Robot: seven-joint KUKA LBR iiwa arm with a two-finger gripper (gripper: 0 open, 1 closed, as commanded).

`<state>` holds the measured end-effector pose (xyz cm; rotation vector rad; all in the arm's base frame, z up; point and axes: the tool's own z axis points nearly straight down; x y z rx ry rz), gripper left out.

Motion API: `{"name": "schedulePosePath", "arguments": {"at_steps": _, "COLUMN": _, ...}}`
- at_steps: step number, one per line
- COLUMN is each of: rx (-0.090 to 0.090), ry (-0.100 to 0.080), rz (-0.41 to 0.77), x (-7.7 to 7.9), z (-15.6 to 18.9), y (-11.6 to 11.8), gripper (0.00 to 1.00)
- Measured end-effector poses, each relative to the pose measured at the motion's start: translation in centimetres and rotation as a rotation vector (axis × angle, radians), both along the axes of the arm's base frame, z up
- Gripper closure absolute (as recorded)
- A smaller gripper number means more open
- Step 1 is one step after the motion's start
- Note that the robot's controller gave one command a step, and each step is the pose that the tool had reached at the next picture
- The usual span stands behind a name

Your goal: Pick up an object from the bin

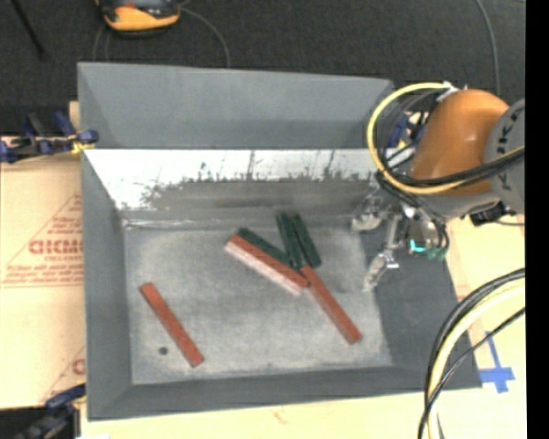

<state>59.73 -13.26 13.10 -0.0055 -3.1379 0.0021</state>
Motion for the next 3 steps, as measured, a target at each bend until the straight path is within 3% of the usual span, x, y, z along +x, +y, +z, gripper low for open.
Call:
{"name": "schedulePosePath", "arguments": {"at_steps": 1, "rx": -0.002, "ry": -0.008, "rz": 0.003, "x": 0.2, "z": 0.5, "y": 0.0, "gripper": 0.0}}
{"name": "schedulePosePath", "arguments": {"at_steps": 2, "rx": -0.002, "ry": -0.012, "rz": 0.055, "x": 1.8, "z": -2.9, "y": 2.8, "gripper": 0.0}}
{"name": "schedulePosePath", "arguments": {"at_steps": 3, "rx": 0.002, "ry": -0.004, "rz": 0.015, "x": 4.2, "z": -4.8, "y": 9.5, "gripper": 1.0}}
